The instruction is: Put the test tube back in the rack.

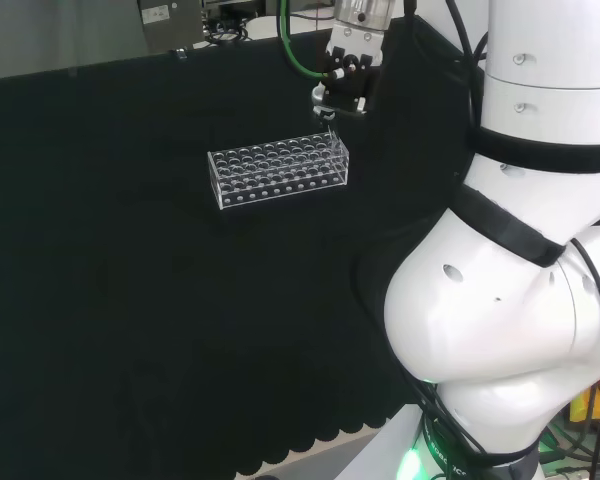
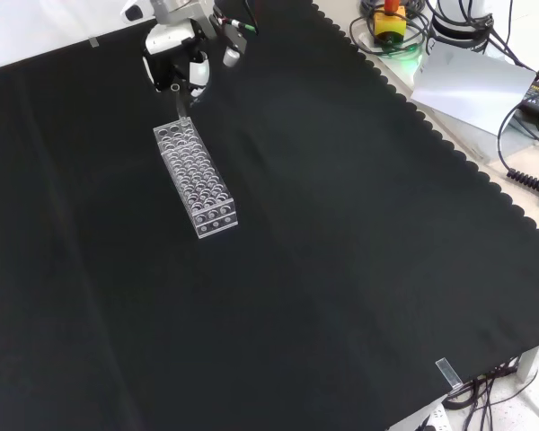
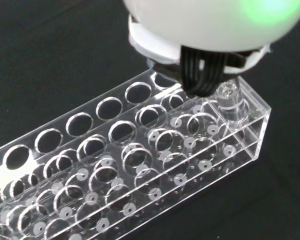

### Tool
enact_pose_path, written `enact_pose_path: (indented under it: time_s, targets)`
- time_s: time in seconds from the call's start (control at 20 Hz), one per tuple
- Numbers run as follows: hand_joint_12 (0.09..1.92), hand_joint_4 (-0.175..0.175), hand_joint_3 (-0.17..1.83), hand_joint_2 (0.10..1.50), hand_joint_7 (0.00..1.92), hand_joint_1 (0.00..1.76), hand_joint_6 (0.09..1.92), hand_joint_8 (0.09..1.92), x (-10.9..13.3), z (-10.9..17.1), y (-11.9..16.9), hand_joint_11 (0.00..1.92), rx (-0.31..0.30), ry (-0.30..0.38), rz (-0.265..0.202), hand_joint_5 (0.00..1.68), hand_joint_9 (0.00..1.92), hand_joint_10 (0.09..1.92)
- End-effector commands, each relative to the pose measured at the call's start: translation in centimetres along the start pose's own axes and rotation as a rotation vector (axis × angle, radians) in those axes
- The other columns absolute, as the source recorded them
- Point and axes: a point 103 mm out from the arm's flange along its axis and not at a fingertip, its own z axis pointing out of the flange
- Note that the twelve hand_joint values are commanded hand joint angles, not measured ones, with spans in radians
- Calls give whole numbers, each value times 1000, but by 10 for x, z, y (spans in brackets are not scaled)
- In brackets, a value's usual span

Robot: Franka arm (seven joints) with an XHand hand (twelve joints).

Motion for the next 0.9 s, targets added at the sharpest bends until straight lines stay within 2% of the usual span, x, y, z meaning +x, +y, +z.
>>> enact_pose_path:
  time_s: [0.05, 0.3, 0.5, 0.55, 0.7, 0.9]
  targets:
    - [855, -175, 591, 647, 1424, 1438, 87, 627, -8, 0, 12, 1298, 8, 20, -26, 1404, 1322, 606]
    - [855, -175, 591, 647, 1424, 1438, 87, 627, -21, -5, 18, 1297, 1, 7, -9, 1405, 1321, 607]
    - [856, -175, 591, 647, 1424, 1438, 87, 627, -4, 1, 17, 1297, 1, -14, -3, 1405, 1321, 607]
    - [856, -175, 591, 647, 1424, 1438, 87, 626, -18, -5, 22, 1297, 3, 3, -12, 1406, 1321, 607]
    - [856, -175, 591, 647, 1424, 1438, 87, 626, -26, -8, 25, 1297, 23, 37, -11, 1406, 1321, 607]
    - [856, -175, 592, 646, 1424, 1438, 87, 627, -20, -4, 23, 1297, 10, 4, -13, 1406, 1322, 607]
